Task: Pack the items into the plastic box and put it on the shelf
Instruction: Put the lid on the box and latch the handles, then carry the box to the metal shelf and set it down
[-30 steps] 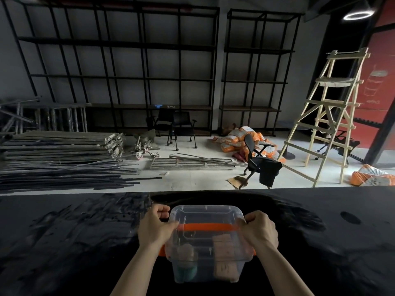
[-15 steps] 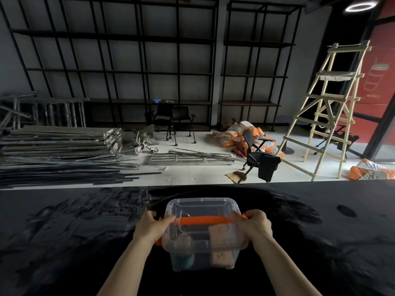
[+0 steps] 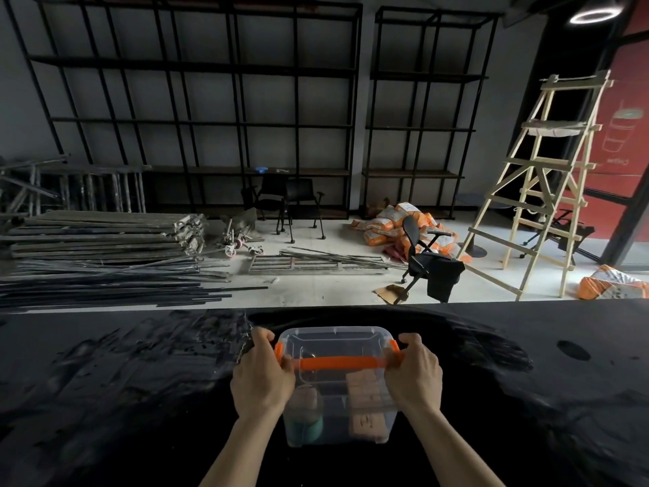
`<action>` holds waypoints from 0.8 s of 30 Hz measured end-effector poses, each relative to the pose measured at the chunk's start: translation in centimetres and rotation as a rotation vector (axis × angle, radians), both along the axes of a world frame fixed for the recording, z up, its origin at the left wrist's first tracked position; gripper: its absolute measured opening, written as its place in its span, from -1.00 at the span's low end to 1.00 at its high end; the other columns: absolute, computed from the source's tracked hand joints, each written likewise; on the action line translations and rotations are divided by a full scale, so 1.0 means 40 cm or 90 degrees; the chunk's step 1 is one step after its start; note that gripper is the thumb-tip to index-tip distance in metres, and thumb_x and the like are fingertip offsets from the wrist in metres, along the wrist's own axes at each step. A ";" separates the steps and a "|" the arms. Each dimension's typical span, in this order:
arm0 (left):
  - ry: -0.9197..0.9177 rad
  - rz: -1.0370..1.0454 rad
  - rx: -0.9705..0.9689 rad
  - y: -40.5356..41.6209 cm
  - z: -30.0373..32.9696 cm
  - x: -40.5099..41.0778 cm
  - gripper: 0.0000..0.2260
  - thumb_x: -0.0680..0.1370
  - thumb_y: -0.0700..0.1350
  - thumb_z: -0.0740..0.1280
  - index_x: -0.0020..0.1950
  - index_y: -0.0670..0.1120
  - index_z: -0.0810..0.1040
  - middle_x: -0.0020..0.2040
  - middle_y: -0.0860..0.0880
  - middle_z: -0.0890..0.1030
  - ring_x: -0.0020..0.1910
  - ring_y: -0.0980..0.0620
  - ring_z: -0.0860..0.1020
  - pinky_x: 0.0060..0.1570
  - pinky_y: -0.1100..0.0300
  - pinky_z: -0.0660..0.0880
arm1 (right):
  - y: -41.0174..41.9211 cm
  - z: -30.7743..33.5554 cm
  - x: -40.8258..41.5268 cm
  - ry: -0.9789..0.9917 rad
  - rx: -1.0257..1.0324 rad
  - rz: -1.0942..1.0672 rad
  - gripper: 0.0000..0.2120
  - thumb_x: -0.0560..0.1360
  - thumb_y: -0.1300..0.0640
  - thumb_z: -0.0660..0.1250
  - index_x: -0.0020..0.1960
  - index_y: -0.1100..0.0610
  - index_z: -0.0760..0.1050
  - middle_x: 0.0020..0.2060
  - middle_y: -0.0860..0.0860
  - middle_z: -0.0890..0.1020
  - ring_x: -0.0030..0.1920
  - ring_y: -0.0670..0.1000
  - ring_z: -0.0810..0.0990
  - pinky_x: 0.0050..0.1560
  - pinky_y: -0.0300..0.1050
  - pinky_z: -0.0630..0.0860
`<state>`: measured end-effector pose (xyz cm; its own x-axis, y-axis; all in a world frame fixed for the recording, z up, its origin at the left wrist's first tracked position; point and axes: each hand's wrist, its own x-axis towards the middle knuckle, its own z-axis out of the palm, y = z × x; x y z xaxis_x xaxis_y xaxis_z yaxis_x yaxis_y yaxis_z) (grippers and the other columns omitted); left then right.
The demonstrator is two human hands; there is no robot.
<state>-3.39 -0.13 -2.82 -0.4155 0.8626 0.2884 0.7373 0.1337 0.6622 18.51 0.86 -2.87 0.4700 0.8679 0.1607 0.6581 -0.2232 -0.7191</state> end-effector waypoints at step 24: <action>-0.592 -0.330 -0.143 0.006 0.015 0.382 -0.52 0.53 -0.02 0.34 0.44 -0.04 0.40 0.10 -0.04 0.60 -0.05 0.10 0.55 -0.29 0.19 0.37 | -0.190 0.039 0.352 0.463 0.092 -0.108 -0.54 0.56 -0.20 0.35 0.32 0.09 0.56 0.08 0.08 0.71 0.12 0.15 0.69 0.22 0.25 0.62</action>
